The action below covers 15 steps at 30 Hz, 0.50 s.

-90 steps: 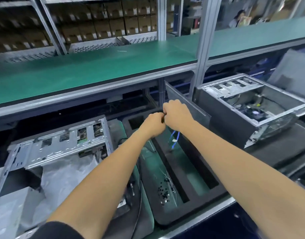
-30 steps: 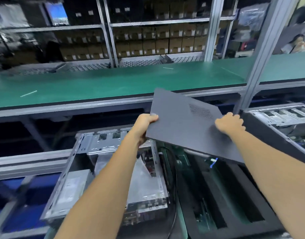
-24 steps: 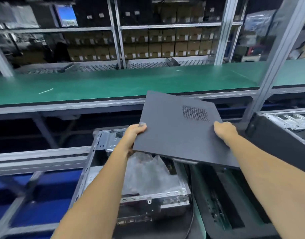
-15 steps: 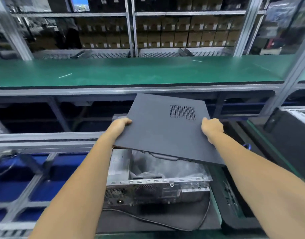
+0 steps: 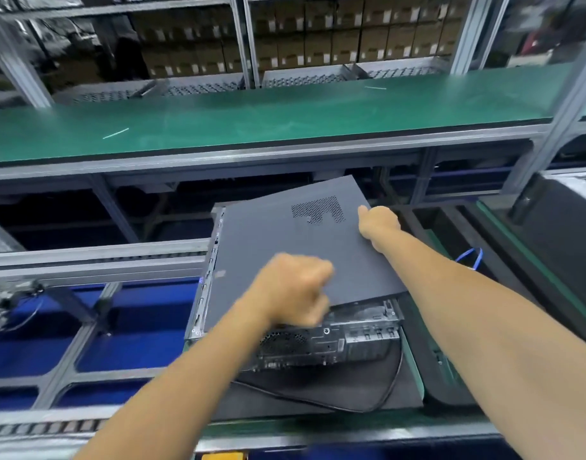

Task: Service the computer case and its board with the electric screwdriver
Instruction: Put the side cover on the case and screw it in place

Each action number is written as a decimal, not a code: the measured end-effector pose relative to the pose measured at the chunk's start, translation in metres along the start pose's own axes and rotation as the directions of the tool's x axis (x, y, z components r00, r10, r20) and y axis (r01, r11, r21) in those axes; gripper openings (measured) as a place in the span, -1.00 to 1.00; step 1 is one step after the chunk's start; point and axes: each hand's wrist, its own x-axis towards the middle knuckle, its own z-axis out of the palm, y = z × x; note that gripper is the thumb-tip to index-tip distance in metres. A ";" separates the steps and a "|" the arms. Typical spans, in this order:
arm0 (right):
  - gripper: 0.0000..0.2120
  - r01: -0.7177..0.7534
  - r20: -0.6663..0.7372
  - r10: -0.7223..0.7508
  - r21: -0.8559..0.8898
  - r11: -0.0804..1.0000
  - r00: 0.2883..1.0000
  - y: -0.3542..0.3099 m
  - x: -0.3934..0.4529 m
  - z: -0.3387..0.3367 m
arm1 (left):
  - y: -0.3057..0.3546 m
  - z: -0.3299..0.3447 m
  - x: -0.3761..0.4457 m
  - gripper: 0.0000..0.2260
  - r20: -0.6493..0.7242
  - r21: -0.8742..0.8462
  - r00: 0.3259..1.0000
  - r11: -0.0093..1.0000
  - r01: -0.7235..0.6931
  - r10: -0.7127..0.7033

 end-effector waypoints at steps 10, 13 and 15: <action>-0.56 -0.097 0.053 0.093 0.091 0.991 0.994 0.004 0.008 -0.013 | 0.037 0.067 -0.009 -0.76 0.279 -0.005 0.918 0.957 -0.291 0.280; -0.54 -0.134 0.064 0.124 0.199 0.971 0.990 0.003 0.009 -0.014 | 0.026 0.069 -0.002 -0.58 0.578 -0.180 0.816 0.976 0.124 0.002; -0.52 -0.177 0.059 0.167 0.238 0.955 0.984 0.001 0.010 -0.013 | 0.019 0.070 0.005 -0.53 0.761 -0.257 0.644 0.874 0.413 -0.081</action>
